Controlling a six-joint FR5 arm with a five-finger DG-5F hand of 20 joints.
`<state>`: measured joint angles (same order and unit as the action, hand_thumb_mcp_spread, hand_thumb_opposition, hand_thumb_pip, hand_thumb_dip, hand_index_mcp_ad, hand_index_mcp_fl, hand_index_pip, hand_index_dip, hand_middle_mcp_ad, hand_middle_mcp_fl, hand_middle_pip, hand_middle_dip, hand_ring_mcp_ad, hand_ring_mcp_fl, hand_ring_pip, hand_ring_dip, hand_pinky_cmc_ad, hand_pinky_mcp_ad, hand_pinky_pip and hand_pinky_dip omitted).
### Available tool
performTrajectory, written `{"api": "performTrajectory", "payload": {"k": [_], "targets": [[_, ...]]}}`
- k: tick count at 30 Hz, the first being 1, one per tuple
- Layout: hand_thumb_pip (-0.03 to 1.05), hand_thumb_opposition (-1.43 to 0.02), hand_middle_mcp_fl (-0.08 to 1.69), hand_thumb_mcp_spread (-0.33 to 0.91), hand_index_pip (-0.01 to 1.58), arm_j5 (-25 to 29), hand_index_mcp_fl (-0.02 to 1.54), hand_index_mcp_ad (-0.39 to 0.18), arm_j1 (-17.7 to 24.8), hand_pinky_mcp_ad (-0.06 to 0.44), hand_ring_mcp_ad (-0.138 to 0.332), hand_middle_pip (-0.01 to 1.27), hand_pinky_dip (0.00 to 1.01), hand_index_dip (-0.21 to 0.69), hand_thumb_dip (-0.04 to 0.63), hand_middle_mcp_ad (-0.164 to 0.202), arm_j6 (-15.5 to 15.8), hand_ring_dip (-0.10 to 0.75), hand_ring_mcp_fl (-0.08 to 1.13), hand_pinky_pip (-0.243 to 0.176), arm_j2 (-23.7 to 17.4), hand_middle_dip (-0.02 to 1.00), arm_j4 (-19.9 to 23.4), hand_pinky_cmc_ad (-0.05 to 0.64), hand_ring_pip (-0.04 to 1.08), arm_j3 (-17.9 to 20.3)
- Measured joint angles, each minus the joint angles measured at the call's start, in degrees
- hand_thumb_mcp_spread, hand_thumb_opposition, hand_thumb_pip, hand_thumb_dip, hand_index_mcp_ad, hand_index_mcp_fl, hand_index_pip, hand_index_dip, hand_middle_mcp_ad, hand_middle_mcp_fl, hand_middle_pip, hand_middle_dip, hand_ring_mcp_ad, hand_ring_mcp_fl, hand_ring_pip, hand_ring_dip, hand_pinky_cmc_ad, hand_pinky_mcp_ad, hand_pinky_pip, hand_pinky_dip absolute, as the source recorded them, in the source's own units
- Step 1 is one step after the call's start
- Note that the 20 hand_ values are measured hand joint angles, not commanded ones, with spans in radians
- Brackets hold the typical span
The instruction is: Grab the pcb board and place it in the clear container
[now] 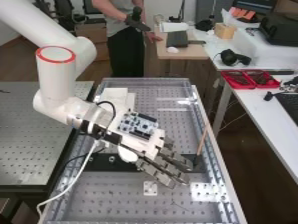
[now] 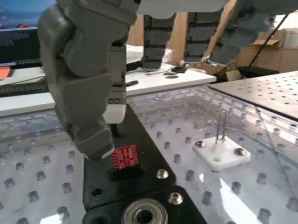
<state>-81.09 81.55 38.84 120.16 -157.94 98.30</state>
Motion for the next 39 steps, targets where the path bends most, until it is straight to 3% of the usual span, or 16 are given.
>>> {"api": "performTrajectory", "payload": {"k": [7,15,39], "targets": [[0.37,-0.85,0.04,0.64,1.28,0.1,0.19,-0.25,-0.2,0.15,0.131,0.14,0.2,0.377,0.283,-0.023,-0.2,0.028,0.0,-0.075,0.1,0.16,0.0,0.284,0.1,0.4],[0.4,-0.85,0.05,0.71,1.38,0.2,0.32,-0.253,-0.4,0.15,0.131,0.14,0.2,0.375,0.283,-0.019,-0.1,0.028,0.0,-0.075,0.4,0.16,0.2,0.281,0.1,0.8],[0.4,-0.85,0.05,0.72,1.33,-1.4,0.31,-0.255,-1.1,0.147,0.131,0.14,0.2,0.374,0.283,-0.019,-0.1,0.028,0.0,-0.075,1.7,0.16,-0.6,0.281,0.1,-0.9]]}}
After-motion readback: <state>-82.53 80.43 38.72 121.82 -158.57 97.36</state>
